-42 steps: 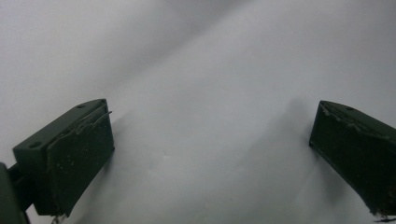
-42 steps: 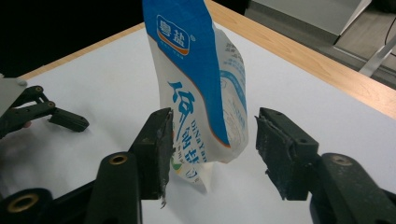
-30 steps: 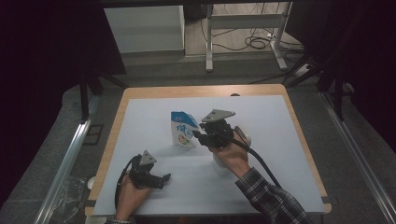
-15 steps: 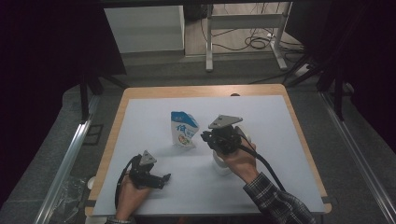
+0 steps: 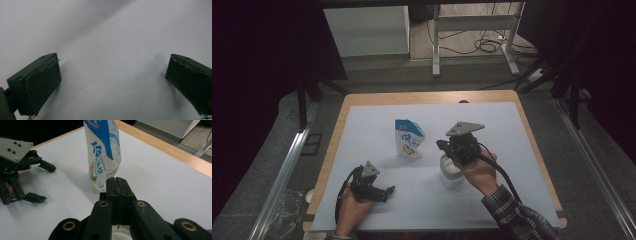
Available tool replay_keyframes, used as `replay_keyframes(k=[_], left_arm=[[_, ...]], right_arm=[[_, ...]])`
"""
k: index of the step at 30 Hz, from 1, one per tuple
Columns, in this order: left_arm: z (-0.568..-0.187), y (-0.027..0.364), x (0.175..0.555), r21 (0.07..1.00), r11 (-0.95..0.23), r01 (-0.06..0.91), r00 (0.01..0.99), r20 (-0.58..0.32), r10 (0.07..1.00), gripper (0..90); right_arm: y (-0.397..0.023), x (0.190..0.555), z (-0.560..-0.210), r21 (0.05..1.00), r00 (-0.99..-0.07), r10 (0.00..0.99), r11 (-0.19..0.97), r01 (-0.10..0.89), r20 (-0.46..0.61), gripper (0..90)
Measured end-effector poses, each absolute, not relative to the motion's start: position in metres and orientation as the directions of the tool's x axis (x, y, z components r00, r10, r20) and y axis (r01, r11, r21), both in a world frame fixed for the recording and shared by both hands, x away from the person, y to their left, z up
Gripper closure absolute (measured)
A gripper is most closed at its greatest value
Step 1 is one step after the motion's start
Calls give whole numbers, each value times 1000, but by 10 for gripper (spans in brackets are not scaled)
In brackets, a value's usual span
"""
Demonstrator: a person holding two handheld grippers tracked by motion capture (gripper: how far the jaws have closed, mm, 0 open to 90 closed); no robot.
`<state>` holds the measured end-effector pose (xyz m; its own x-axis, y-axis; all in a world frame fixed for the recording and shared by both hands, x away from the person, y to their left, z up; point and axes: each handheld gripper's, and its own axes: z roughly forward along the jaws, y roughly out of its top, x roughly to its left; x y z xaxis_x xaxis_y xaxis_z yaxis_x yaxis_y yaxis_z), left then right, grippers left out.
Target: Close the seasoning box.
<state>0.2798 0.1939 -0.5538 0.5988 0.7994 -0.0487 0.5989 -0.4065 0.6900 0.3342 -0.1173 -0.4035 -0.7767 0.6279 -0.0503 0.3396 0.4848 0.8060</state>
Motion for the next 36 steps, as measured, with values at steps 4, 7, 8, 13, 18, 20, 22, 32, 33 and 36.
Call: replay_keyframes(k=[4, 7, 8, 13, 18, 20, 22, 32, 33, 36], left_arm=[[-554, 194, 280, 689, -408, 599, 600, -49, 799, 0], [-554, 194, 280, 689, -407, 600, 599, -49, 799, 0], [-554, 194, 280, 689, -407, 599, 599, -49, 799, 0], [-554, 194, 280, 689, -407, 599, 599, -49, 799, 0], [-554, 194, 280, 689, -407, 600, 599, -49, 799, 0], [-554, 194, 280, 689, -408, 599, 599, -49, 799, 0], [-554, 194, 280, 689, -407, 600, 599, -49, 799, 0], [-554, 194, 280, 689, -407, 599, 599, -49, 799, 0], [-554, 194, 280, 689, -407, 599, 599, -49, 799, 0], [-554, 194, 280, 689, -407, 599, 599, -49, 799, 0]], right_arm=[[-123, 335, -399, 809, -768, 638, 479, 340, -55, 890], [-127, 335, -394, 813, -763, 644, 472, 340, -55, 890], [-130, 335, -392, 815, -760, 648, 468, 342, -54, 890], [-139, 337, -384, 822, -750, 661, 449, 350, -41, 890], [-148, 339, -377, 827, -733, 679, 434, 357, -41, 890], [-153, 341, -375, 829, -723, 689, 429, 359, -44, 890], [-157, 342, -374, 831, -714, 698, 423, 361, -45, 890], [-180, 351, -372, 833, -663, 746, 400, 382, -54, 891], [-182, 351, -372, 834, -657, 752, 395, 385, -53, 892], [-189, 352, -373, 835, -641, 765, 390, 389, -59, 892]])
